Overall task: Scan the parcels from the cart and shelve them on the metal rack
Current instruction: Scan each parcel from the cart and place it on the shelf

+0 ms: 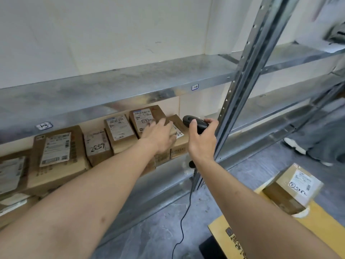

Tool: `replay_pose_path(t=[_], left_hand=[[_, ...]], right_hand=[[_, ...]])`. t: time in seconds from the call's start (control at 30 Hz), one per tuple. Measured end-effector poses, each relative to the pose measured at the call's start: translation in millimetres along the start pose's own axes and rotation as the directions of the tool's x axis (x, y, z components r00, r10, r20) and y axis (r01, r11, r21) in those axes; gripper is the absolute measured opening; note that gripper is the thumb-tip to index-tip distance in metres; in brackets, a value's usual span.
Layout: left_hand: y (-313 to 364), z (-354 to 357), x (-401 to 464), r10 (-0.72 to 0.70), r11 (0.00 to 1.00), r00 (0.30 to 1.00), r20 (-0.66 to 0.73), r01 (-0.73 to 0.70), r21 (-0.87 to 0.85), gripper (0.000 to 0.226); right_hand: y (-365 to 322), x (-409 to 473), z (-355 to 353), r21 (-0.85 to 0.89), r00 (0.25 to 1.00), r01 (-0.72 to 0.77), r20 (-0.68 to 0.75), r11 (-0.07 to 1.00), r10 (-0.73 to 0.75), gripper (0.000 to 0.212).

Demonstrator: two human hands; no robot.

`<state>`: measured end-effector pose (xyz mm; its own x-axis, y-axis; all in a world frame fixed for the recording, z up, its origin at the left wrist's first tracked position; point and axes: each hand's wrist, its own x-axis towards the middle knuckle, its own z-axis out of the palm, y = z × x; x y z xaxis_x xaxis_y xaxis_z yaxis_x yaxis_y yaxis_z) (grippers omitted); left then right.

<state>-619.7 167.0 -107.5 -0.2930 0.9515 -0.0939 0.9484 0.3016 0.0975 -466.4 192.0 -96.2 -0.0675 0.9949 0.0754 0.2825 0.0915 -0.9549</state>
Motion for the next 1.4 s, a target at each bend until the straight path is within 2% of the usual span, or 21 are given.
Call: replay_pose_path(t=[0.3,0.5,0.7,0.9,1.1,1.4], left_hand=[[43,-11,-30,0.303,0.953,0.953,-0.024,-0.303,0.009,0.054],[111,-12,-45,0.482,0.876,0.875,-0.058,-0.481,0.027,0.063],[197,0,-52,0.564,0.824,0.825,0.000,-0.564,0.050,0.061],[297,25,-55,0.603,0.794,0.793,0.084,-0.607,0.033,0.063],[374,62,-48,0.576,0.814,0.806,0.136,-0.581,-0.005,0.062],[445,114,2,0.543,0.838,0.814,0.204,-0.542,-0.068,0.063]], right_hand=[[-7,-68,-49,-0.007,0.957,-0.052,-0.285,0.999,0.048,0.030],[6,-89,-110,-0.053,0.895,-0.101,-0.442,0.994,0.067,0.033],[34,-90,-181,-0.030,0.832,-0.148,-0.544,0.989,0.108,0.032],[80,-71,-265,-0.004,0.793,-0.212,-0.585,0.977,0.169,0.030],[128,-50,-340,0.008,0.759,-0.308,-0.600,0.951,0.251,0.029],[185,5,-389,0.001,0.725,-0.413,-0.605,0.911,0.330,0.031]])
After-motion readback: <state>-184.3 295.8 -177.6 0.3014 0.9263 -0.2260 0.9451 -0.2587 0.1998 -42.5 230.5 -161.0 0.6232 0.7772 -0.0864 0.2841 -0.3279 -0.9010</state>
